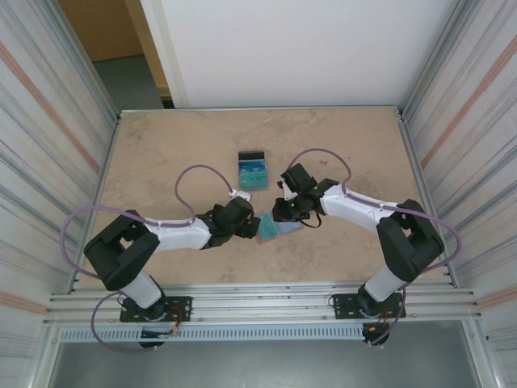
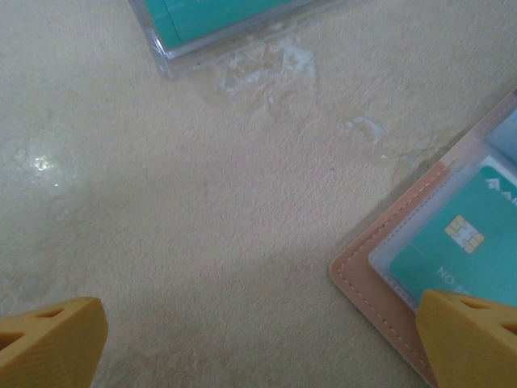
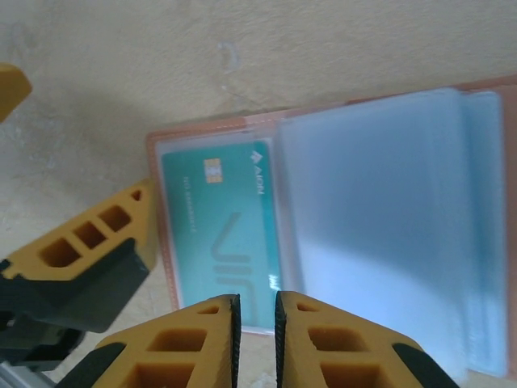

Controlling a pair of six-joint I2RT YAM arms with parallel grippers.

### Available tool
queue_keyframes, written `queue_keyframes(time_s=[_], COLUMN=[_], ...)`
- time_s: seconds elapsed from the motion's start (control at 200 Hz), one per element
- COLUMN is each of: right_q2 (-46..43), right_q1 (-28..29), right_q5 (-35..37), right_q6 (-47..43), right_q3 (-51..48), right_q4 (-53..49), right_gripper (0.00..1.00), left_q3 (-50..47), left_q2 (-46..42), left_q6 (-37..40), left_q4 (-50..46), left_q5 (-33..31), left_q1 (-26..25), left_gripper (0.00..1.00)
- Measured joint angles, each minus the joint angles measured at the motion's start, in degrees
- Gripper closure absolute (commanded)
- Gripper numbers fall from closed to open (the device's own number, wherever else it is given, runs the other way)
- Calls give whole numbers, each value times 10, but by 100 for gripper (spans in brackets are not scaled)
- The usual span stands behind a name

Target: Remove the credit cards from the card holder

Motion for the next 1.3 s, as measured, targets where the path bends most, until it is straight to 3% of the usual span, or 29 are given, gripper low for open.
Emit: queue_keyframes(time_s=[0.616,1.303], right_q2=[73,91], right_q1=[8,4], right_q5=[-20,-25], right_q6=[0,11], right_q3=[16,17], right_q4=[2,3], right_gripper=[76,69], left_q3=[22,31], left_q2=[29,33], left_q6=[0,0], left_q4=[-15,-26], left_q5=[2,1], left_q1=[3,4], left_gripper=[1,1])
